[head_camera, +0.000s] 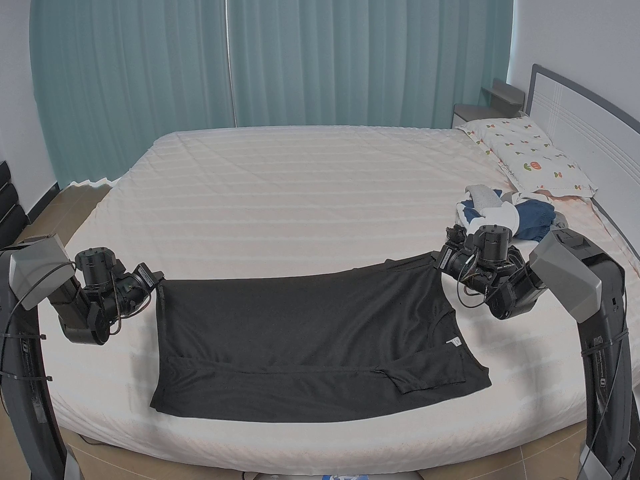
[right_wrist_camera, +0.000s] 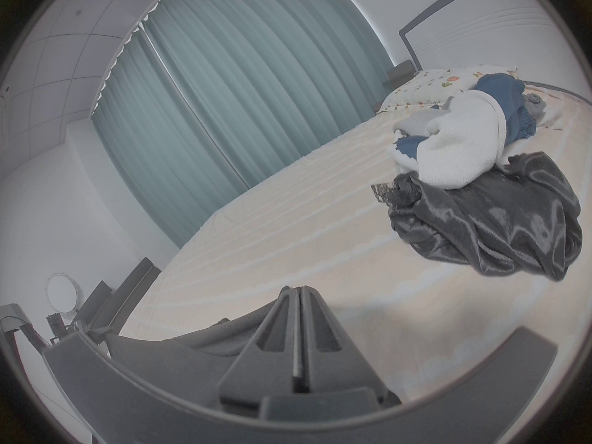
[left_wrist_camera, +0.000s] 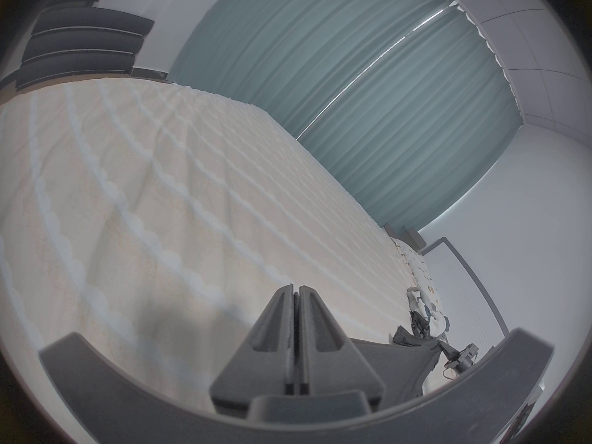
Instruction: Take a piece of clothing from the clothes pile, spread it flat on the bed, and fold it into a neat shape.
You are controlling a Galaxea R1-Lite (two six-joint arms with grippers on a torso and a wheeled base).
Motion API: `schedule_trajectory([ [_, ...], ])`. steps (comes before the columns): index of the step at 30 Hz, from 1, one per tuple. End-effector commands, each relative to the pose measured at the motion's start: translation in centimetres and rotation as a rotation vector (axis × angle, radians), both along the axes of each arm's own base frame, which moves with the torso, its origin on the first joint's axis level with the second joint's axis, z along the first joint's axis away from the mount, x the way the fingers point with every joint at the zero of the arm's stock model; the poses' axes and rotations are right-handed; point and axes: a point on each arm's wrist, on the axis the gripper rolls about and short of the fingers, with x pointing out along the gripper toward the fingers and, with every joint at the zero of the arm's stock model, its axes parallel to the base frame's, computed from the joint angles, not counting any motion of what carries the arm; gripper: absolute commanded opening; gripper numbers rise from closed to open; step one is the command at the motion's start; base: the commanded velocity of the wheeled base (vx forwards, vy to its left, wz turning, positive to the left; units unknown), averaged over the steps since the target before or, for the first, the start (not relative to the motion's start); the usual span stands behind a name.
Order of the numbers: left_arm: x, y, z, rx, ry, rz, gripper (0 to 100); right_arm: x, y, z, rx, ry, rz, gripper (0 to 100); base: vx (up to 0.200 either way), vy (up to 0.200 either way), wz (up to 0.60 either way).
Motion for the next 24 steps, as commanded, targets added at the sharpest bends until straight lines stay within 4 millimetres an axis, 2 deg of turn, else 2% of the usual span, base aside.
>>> schedule_trajectory([
  [1, 0.1, 0.1, 0.1, 0.003, -0.014, 0.003, 0, 0.5, 0.0, -0.3, 0.005, -0.013, -0.007, 0, 0.000, 0.000, 0.00],
  [16, 0.4, 0.3, -0.3, 0.010, -0.035, 0.014, 0, 1.6, 0.4, -2.1, 0.006, -0.018, -0.025, 0, 0.000, 0.000, 0.00],
  [24, 0.1, 0.2, -0.6, 0.015, -0.025, 0.009, 0, 1.5, 0.2, -1.2, 0.006, -0.026, -0.032, 0, 0.000, 0.000, 0.00],
])
